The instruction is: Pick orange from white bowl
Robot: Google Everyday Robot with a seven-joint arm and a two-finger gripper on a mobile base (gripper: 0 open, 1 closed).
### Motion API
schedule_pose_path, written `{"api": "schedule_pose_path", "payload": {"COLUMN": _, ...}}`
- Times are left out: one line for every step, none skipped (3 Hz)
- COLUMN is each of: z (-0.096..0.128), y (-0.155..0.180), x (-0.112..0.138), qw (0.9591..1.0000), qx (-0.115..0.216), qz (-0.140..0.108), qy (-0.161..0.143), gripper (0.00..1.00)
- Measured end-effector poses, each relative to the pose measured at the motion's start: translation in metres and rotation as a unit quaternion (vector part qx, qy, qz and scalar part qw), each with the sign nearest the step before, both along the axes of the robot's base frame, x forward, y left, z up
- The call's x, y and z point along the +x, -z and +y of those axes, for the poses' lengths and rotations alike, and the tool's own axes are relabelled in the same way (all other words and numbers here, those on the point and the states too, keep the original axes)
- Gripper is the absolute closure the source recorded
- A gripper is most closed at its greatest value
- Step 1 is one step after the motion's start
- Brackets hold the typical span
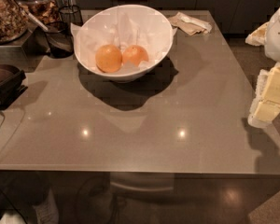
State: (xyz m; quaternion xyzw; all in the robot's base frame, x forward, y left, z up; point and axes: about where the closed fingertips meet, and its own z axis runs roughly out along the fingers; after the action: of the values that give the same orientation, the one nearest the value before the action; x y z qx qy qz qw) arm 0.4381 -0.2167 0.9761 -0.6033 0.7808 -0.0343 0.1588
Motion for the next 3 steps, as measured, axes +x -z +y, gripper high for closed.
{"api": "schedule_pose_path", "payload": {"z": 0.000, "y": 0.000, "x": 0.000, "qw": 1.0000, "qx": 0.000, "qz": 0.000, "qy": 0.000, "gripper": 0.00}}
{"api": "schedule_pose_path", "payload": {"z": 0.003, "y": -0.001, "x": 0.007, "qw": 0.9994, "qx": 0.013, "qz": -0.007, "qy": 0.033, "gripper": 0.00}}
{"api": "schedule_pose_path", "payload": {"z": 0.009, "y": -0.005, "x": 0.037, "qw": 0.9951, "qx": 0.038, "qz": -0.008, "qy": 0.091, "gripper": 0.00}}
